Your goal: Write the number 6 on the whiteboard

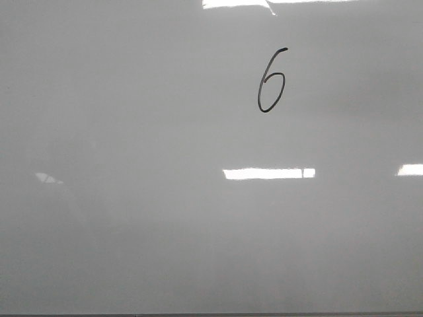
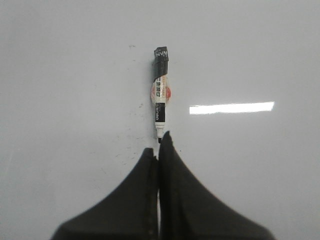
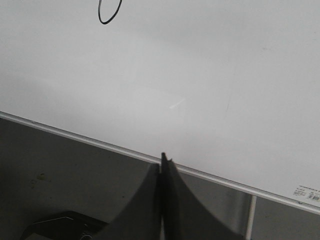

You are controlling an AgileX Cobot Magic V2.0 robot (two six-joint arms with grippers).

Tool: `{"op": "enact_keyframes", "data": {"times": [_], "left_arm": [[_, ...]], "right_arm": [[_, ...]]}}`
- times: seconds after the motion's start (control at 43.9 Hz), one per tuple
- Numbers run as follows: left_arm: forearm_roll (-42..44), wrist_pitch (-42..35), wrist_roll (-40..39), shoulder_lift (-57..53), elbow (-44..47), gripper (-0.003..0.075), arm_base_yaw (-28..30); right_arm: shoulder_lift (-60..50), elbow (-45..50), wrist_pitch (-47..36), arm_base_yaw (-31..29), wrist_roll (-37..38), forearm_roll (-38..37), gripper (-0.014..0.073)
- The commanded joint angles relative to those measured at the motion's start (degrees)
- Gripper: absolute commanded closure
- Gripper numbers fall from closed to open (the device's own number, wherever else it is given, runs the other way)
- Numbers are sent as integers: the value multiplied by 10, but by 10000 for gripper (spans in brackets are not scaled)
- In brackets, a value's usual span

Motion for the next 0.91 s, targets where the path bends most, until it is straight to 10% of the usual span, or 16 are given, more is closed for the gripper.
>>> {"op": "enact_keyframes", "data": {"times": [0.0,0.296,0.888], "left_arm": [[-1,-114,0,-28,59,741,1],[-8,-288,0,-60,184,741,-1],[-8,-279,0,-60,183,741,-7]], "right_arm": [[-1,-12,-32,-3,-4,-2,715],[-1,-12,-32,-3,-4,-2,715],[-1,-12,-32,-3,-4,-2,715]]}}
